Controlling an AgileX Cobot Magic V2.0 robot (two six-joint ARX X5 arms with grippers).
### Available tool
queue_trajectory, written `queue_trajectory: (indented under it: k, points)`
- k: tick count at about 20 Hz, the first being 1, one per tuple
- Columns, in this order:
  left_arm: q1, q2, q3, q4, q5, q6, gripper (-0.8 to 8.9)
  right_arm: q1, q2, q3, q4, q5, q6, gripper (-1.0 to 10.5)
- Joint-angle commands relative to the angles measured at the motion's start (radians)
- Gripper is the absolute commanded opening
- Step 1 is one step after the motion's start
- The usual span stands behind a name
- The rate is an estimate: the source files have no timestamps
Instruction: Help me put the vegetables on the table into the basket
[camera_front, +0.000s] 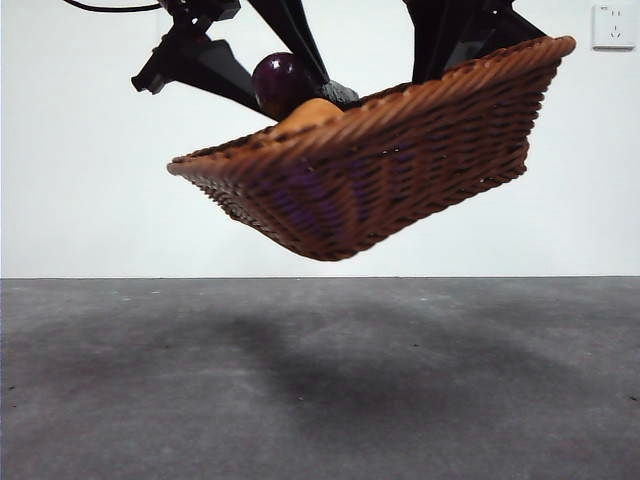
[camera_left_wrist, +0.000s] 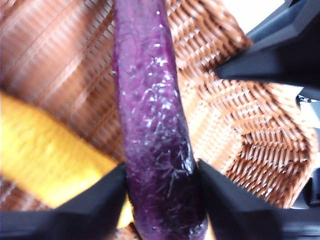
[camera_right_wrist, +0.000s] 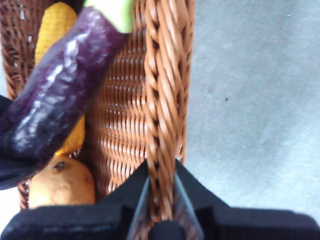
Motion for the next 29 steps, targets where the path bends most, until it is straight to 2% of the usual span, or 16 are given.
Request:
queue_trajectory:
  k: [1, 4, 6, 10, 13, 14, 16, 17, 18, 21, 22, 29]
  points:
    - [-0.003, 0.004, -0.003, 0.039, -0.013, -0.026, 5.37, 0.0, 0.002, -0.002, 0.008, -0.013, 0.011, -0.2]
    - [-0.002, 0.004, -0.003, 0.1, -0.014, -0.036, 5.36, 0.0, 0.002, -0.002, 0.009, -0.011, 0.011, -0.2]
    - [0.002, -0.001, -0.003, 0.112, -0.052, -0.035, 5.35, -0.009, 0.003, -0.002, 0.011, -0.01, 0.011, -0.2]
    - [0.045, -0.076, -0.003, 0.111, -0.141, -0.031, 5.35, -0.095, 0.003, -0.002, 0.011, -0.011, -0.001, -0.2]
    - [0.053, -0.189, -0.003, 0.029, -0.143, 0.049, 5.31, -0.2, 0.003, -0.002, 0.04, -0.013, -0.009, -0.2]
    - [0.052, -0.228, -0.003, -0.023, -0.143, 0.09, 4.66, -0.238, 0.006, -0.002, 0.061, -0.029, -0.01, -0.2]
    - [0.038, -0.304, -0.003, -0.138, -0.143, 0.143, 0.54, -0.314, 0.024, -0.002, 0.088, -0.081, -0.036, -0.2]
    - [0.027, -0.339, -0.003, -0.187, -0.143, 0.159, -0.03, -0.35, 0.044, -0.002, 0.094, -0.102, -0.049, -0.2]
    - [0.019, -0.375, -0.003, -0.224, -0.142, 0.176, -0.03, -0.385, 0.074, -0.002, 0.1, -0.129, -0.058, -0.2]
    - [0.005, -0.476, -0.003, -0.283, -0.135, 0.175, -0.03, -0.472, 0.185, -0.002, 0.156, -0.293, -0.077, -0.2]
    - [0.001, -0.507, -0.003, -0.305, -0.135, 0.175, -0.03, -0.492, 0.224, -0.002, 0.172, -0.312, -0.078, -0.2]
    - [0.001, -0.604, -0.003, -0.377, -0.136, 0.175, -0.03, -0.534, 0.451, -0.002, 0.272, -0.308, -0.098, -0.2]
